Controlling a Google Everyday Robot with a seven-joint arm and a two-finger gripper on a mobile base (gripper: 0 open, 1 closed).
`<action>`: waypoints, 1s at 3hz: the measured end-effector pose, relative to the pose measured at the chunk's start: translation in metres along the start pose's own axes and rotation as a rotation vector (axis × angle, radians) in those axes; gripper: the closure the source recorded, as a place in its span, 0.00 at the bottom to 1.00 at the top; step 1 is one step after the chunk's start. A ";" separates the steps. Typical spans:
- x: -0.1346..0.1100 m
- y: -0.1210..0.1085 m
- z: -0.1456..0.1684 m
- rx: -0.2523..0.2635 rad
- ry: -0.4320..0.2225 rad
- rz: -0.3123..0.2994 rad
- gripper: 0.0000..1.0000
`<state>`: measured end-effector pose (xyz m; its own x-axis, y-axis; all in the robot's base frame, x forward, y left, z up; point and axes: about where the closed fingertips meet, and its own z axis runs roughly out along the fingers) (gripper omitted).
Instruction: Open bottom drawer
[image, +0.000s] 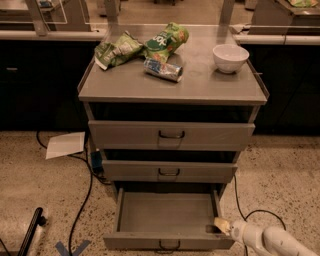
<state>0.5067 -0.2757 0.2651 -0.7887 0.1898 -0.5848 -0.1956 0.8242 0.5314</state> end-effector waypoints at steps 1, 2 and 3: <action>0.000 0.000 0.000 0.000 0.001 0.000 0.58; 0.000 0.000 0.000 0.000 0.001 0.000 0.34; 0.000 0.000 0.000 0.000 0.001 0.000 0.11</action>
Offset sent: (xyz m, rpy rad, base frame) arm 0.0000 0.0002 -0.0002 -0.0002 0.0005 0.0006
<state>0.5067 -0.2754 0.2649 -0.7891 0.1892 -0.5844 -0.1959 0.8241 0.5314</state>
